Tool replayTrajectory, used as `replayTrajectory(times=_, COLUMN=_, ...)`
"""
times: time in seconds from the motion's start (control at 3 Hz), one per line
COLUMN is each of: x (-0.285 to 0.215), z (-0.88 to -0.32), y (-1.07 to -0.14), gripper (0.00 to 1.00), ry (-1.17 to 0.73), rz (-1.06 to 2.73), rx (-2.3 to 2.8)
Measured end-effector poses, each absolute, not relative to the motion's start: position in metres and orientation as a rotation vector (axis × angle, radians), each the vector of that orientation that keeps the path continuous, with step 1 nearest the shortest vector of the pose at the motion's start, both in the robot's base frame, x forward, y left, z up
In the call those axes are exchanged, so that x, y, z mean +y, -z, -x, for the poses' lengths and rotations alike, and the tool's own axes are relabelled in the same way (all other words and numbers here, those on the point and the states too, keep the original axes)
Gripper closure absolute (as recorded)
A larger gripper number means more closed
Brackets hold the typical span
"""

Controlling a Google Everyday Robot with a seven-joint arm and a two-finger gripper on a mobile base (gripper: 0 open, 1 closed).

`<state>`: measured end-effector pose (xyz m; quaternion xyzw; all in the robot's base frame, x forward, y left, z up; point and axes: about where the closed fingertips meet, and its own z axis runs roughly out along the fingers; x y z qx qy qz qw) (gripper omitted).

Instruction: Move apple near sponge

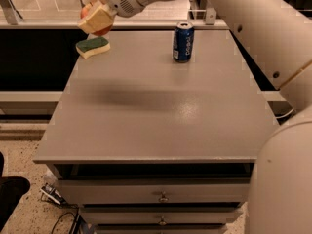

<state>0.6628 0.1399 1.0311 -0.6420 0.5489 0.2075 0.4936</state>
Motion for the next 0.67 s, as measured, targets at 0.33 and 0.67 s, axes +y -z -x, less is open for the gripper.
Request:
replayTrajectory(times=0.33, x=0.151, z=-0.699, y=-1.013, gripper=1.00, ry=-0.516, rz=1.573, rx=1.326)
replayTrajectory(times=0.67, x=0.163, z=-0.748, y=-0.987, gripper=1.00, ry=-0.535, rz=1.561, rx=1.315)
